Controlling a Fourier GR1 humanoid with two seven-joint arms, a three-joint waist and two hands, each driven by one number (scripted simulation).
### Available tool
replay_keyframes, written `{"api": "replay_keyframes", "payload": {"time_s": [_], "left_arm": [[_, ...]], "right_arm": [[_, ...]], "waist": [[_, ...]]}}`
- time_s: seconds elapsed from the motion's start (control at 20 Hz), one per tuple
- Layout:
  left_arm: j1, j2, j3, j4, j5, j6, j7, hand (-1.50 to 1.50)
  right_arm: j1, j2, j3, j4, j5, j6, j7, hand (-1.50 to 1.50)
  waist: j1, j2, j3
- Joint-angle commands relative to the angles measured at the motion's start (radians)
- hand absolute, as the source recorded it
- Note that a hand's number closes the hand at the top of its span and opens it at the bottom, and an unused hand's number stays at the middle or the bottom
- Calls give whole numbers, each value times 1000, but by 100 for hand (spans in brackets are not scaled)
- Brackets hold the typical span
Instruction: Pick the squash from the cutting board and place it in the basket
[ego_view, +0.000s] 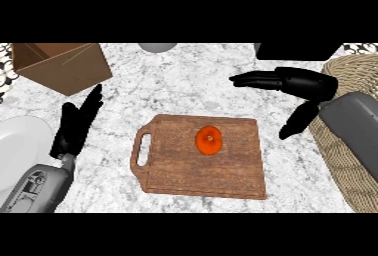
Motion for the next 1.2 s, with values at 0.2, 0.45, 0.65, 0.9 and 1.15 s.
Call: {"api": "replay_keyframes", "payload": {"time_s": [0.2, 0.45, 0.65, 0.9, 1.15], "left_arm": [[-19, -26, 7, -9, -44, 11, 51, 0], [36, -38, 5, -59, -56, 12, 41, 0], [35, 15, 56, -72, -27, -56, 32, 0], [58, -52, 59, 18, -60, -44, -52, 0], [51, -66, 64, -42, -80, -31, 24, 0]], "right_arm": [[-51, 93, 4, 153, 53, 53, -138, -150], [-35, 158, 44, 248, 95, 8, -173, -150], [-43, 219, 71, 304, 141, -44, -198, -150], [-23, 263, 52, 333, 175, -94, -215, -150], [-32, 364, 41, 368, 207, -135, -168, -150]], "waist": [[-13, -3, 0], [-6, -3, 0], [-3, -3, 0], [-15, -3, -1], [-14, -5, 0]]}}
